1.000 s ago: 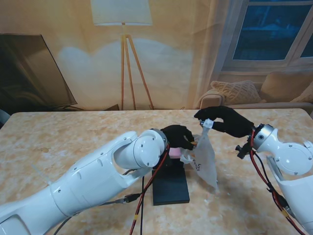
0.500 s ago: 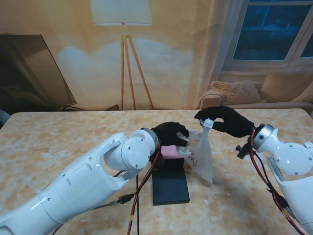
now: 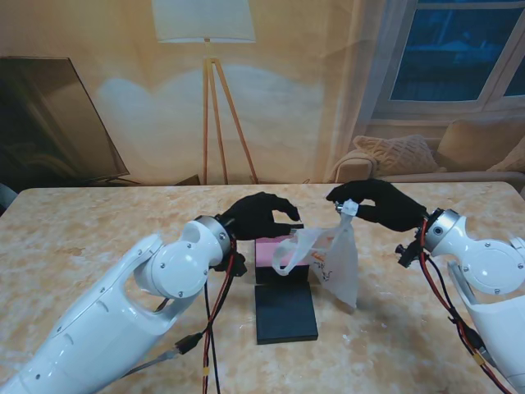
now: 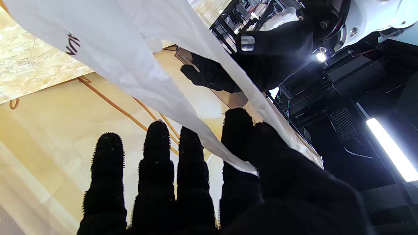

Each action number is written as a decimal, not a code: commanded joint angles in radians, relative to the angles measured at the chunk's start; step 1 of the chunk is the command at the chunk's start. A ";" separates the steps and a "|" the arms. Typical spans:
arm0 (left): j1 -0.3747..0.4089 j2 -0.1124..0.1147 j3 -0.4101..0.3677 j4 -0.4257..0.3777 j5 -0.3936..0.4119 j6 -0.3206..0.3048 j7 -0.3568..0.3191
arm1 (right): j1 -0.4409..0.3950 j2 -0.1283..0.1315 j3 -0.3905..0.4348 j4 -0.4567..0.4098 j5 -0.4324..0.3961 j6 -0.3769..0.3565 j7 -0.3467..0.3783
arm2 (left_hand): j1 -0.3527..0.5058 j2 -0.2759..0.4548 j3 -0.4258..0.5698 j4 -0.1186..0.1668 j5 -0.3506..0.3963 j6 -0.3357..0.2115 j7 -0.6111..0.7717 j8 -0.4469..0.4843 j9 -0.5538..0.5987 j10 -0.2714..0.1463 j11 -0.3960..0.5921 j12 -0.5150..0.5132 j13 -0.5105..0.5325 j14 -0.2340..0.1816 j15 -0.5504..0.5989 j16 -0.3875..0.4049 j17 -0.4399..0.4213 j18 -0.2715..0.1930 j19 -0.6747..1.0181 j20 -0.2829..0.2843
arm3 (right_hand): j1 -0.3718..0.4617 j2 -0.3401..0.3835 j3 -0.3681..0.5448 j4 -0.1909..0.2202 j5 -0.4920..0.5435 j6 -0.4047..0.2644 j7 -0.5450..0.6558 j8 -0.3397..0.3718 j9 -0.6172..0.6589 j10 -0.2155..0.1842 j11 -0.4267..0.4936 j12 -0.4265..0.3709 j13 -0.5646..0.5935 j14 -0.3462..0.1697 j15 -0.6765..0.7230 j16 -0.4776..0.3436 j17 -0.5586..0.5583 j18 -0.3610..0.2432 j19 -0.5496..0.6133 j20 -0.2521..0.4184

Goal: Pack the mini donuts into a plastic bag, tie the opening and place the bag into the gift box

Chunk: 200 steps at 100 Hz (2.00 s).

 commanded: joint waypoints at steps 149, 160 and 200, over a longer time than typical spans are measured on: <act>0.487 0.139 -0.678 0.197 0.593 -0.621 -0.247 | 0.004 -0.002 -0.014 0.014 -0.029 0.006 0.018 | 0.056 -0.230 0.147 0.011 -0.037 -0.153 -0.076 -0.045 0.056 -0.120 -0.041 0.030 0.098 -0.086 -0.014 0.084 0.038 -0.037 -0.082 -0.004 | 0.123 0.012 0.198 0.097 0.069 -0.301 0.073 0.038 0.043 -0.031 0.015 0.026 0.021 -0.017 0.009 0.005 0.006 -0.019 0.005 -0.003; 0.493 0.140 -0.688 0.216 0.600 -0.647 -0.236 | 0.006 -0.003 -0.018 0.017 -0.031 0.009 0.016 | 0.031 -0.272 0.184 0.000 -0.061 -0.177 -0.090 -0.065 0.057 -0.124 -0.047 0.028 0.103 -0.091 -0.013 0.090 0.037 -0.039 -0.086 -0.001 | 0.123 0.012 0.198 0.097 0.069 -0.301 0.073 0.038 0.044 -0.033 0.016 0.027 0.021 -0.017 0.009 0.005 0.002 -0.020 0.003 -0.004; 0.491 0.152 -0.686 0.252 0.543 -0.715 -0.277 | 0.021 -0.005 -0.030 0.027 -0.035 0.020 0.013 | -0.008 -0.356 0.255 -0.017 -0.014 -0.191 0.010 -0.027 0.059 -0.104 -0.063 0.031 0.115 -0.100 -0.022 0.095 0.039 -0.038 -0.100 0.000 | 0.123 0.012 0.198 0.097 0.070 -0.300 0.073 0.038 0.044 -0.032 0.014 0.028 0.022 -0.015 0.008 0.006 0.006 -0.014 0.010 0.000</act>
